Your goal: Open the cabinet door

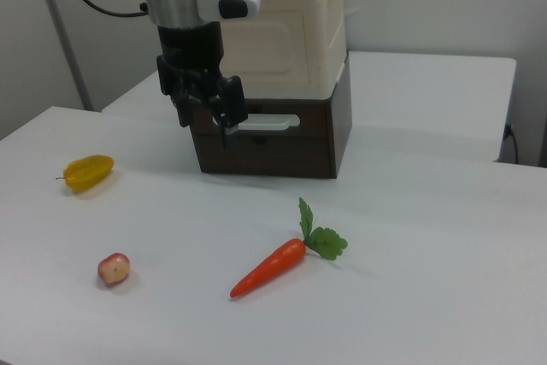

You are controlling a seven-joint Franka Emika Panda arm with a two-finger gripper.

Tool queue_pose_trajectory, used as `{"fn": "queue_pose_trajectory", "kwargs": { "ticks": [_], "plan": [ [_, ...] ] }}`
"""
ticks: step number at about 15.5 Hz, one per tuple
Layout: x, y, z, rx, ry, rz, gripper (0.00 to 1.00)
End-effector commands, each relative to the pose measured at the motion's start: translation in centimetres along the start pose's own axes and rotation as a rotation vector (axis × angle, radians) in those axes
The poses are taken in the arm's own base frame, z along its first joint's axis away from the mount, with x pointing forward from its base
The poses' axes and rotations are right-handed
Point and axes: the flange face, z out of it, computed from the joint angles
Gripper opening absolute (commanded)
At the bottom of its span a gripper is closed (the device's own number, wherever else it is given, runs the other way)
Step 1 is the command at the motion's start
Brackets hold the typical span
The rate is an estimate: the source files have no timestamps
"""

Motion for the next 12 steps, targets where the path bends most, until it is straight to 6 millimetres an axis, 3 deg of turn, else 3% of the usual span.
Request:
{"fn": "queue_pose_trajectory", "kwargs": {
  "ticks": [1,5,12],
  "plan": [
    [-0.8,-1.0,-0.3,0.002,-0.016,-0.021,1.00],
    [-0.5,-2.8,0.1,0.007,-0.027,-0.050,1.00],
    [-1.1,-4.2,-0.1,0.013,-0.058,-0.078,1.00]
  ]
}}
